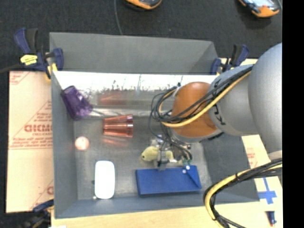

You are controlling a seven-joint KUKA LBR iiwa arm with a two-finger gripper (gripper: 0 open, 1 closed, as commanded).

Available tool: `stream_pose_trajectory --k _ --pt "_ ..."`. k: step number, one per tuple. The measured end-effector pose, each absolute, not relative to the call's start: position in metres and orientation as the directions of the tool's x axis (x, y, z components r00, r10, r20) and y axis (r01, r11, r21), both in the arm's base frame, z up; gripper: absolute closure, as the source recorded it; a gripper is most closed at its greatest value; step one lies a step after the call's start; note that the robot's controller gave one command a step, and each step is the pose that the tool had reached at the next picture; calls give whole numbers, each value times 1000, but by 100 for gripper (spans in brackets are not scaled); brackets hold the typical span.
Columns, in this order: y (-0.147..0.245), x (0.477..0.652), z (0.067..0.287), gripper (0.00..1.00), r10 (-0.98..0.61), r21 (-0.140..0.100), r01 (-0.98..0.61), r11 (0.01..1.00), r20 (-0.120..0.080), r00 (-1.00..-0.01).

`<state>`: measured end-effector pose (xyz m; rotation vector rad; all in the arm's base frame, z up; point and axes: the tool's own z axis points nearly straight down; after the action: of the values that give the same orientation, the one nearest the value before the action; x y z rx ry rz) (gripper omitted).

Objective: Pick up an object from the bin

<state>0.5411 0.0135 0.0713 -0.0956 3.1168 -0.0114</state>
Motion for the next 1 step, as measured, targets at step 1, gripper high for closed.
stream_pose_trajectory --k 1 --pt "18 532 143 100 -76 -9 -76 997 -16 -997"
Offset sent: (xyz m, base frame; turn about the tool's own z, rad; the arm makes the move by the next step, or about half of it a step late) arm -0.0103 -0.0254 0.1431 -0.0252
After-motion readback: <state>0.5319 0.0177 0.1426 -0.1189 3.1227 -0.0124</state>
